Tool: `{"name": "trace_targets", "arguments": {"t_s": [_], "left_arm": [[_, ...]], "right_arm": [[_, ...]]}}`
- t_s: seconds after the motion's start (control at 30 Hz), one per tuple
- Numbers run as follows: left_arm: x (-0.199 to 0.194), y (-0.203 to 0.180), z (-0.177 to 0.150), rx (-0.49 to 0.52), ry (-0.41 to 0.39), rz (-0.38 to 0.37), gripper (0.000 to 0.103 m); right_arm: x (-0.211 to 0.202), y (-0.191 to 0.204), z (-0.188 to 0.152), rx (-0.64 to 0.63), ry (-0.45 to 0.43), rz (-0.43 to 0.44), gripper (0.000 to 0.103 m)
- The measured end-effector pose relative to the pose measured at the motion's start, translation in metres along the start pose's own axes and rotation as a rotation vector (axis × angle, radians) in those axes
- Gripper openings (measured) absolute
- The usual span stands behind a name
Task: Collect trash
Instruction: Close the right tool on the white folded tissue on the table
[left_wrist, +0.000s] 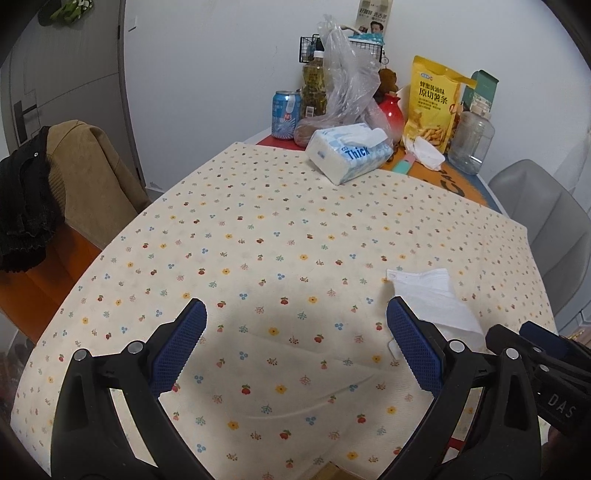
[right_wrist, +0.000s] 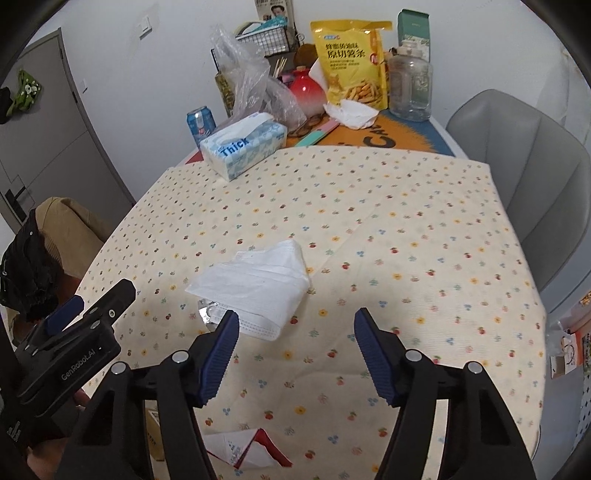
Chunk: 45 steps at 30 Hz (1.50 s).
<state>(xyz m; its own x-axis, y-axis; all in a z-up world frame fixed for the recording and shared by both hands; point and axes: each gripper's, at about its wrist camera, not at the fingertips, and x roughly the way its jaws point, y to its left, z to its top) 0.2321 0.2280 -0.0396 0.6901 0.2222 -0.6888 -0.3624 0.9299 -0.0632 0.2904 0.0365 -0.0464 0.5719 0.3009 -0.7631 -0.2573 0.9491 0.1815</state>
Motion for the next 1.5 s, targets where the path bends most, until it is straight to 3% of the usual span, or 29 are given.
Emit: {"name": "trace_targets", "arguments": {"t_s": [0.3,0.47,0.53,0.8,0.9,0.93,0.97,1.0,1.1,1.33,1.47,1.5], "left_arm": [[0.019,-0.005,-0.007,0.026,0.038,-0.014,0.097],[0.021,-0.007,-0.007,0.027,0.043,-0.014,0.097],[0.02,-0.007,-0.007,0.028,0.038,-0.017,0.097],[0.016,-0.024,-0.004,0.06,0.025,-0.043,0.097],[0.015,-0.027,-0.004,0.065,0.019,-0.037,0.097],[0.015,-0.025,-0.004,0.062,0.019,-0.03,0.097],[0.015,-0.022,-0.004,0.057,0.02,-0.025,0.097],[0.015,-0.018,-0.004,0.046,0.022,-0.02,0.097],[0.015,-0.008,-0.004,0.023,0.022,-0.008,0.097],[0.014,0.003,-0.01,0.01,0.027,-0.004,0.097],[0.015,0.001,-0.011,0.02,0.035,-0.02,0.097],[0.015,-0.001,-0.011,0.026,0.038,-0.028,0.097]], "right_arm": [[0.029,0.003,0.005,0.016,0.037,0.025,0.057],[0.04,0.004,0.003,0.01,0.08,0.05,0.008],[0.038,0.002,0.003,0.014,0.073,0.053,0.002],[0.015,-0.017,0.006,0.044,0.016,0.022,0.001],[0.011,-0.021,0.007,0.037,0.014,0.005,0.006],[0.012,-0.021,0.007,0.036,0.026,0.019,0.012],[0.012,-0.021,0.007,0.035,0.031,0.034,0.043],[0.011,-0.021,0.006,0.034,0.026,0.036,0.054],[0.014,-0.014,0.003,0.017,0.038,0.032,0.048],[0.024,0.009,-0.007,-0.042,0.066,0.032,0.044],[0.038,0.004,-0.009,-0.017,0.1,0.018,0.005],[0.036,0.001,-0.008,-0.009,0.09,0.012,0.002]]}}
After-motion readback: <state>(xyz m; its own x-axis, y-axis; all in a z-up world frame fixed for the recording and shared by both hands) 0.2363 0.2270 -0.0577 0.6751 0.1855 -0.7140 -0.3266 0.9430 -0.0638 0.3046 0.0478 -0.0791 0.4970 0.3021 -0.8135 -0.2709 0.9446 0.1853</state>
